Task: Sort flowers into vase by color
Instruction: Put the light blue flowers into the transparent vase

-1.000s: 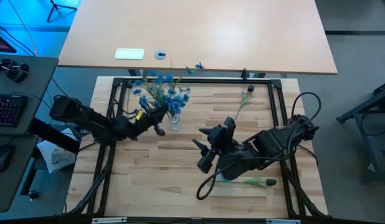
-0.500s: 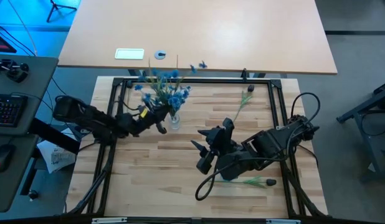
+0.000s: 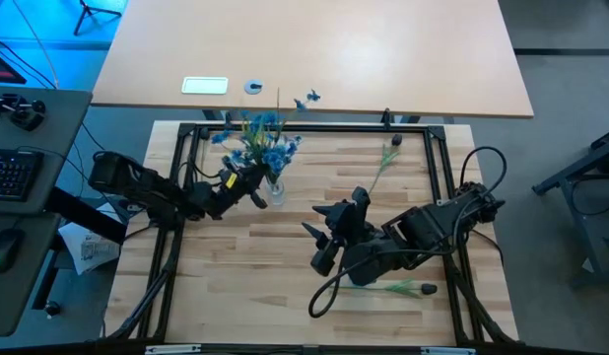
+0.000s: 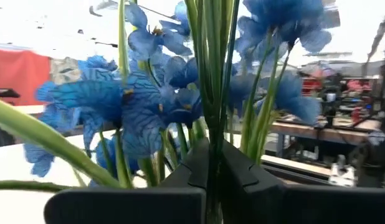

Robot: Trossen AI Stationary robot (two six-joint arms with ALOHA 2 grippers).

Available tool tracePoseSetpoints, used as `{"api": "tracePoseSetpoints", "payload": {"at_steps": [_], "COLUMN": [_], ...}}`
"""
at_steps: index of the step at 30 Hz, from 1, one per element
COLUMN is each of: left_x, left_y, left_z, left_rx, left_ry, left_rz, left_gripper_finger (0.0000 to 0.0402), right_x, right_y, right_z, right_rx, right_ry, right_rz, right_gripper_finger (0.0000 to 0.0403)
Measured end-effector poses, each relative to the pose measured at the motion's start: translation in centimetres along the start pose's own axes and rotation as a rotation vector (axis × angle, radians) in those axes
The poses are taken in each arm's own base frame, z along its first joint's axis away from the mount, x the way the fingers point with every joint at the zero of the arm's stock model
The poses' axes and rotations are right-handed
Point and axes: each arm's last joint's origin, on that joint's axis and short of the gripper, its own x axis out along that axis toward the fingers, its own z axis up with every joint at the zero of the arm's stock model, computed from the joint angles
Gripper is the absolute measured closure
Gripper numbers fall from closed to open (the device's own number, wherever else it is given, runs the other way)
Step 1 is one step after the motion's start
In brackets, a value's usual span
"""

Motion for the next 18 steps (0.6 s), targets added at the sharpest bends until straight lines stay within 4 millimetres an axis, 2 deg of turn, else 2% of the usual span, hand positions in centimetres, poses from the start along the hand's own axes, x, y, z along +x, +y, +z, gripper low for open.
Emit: {"api": "tracePoseSetpoints", "payload": {"at_steps": [11, 18], "left_x": [0.4, 0.5], "left_y": [0.5, 0.5], "left_z": [-0.4, -1.6], "left_rx": [0.018, 0.013], "left_ry": [0.017, 0.057], "left_rz": [0.060, 0.063], "left_gripper_finger": [0.0401, 0.0401], "right_x": [0.1, 1.1], "right_y": [0.0, 0.6], "right_z": [0.0, -0.5], "right_rx": [0.003, 0.004], "right_ry": [0.000, 0.015], "right_rz": [-0.002, -0.001], "right_gripper_finger": [0.0214, 0.0214]}}
